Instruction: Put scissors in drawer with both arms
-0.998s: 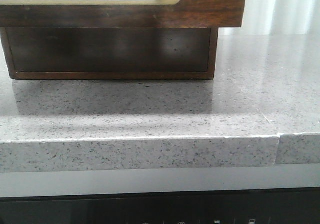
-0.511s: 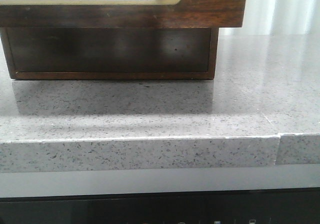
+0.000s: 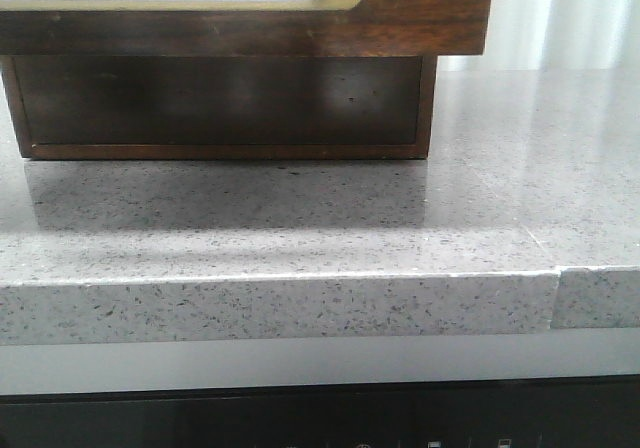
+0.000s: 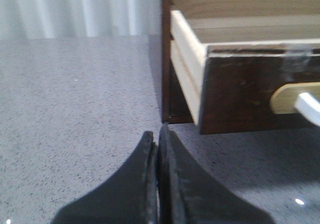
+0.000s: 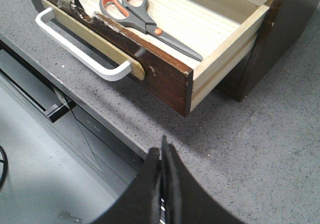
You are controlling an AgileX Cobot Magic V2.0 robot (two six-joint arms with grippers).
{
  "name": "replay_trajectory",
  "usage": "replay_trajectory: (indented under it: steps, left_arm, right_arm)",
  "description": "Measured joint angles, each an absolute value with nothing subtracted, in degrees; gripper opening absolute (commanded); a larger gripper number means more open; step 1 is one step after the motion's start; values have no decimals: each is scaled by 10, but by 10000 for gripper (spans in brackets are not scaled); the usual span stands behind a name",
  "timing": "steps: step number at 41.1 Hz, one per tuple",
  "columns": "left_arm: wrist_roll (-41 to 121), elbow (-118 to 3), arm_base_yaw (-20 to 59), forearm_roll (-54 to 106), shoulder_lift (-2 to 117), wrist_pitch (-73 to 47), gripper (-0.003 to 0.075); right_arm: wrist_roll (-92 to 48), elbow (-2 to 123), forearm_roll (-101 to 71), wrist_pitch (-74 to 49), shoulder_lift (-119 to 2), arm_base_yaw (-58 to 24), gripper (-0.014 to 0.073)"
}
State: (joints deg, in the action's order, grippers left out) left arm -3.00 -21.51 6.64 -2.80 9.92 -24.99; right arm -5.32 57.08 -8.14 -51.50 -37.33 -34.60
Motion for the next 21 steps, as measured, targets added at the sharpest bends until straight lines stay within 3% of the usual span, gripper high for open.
replay_trajectory:
  steps: [9,21]
  left_arm:
    - [-30,-86,7,-5,27,-149,-20]
    - [-30,2,0,0,-1,-46,-20]
  right_arm:
    - [-53,571,-81,-515,-373,-346,-69]
    - [-53,571,-81,-515,-373,-346,-69]
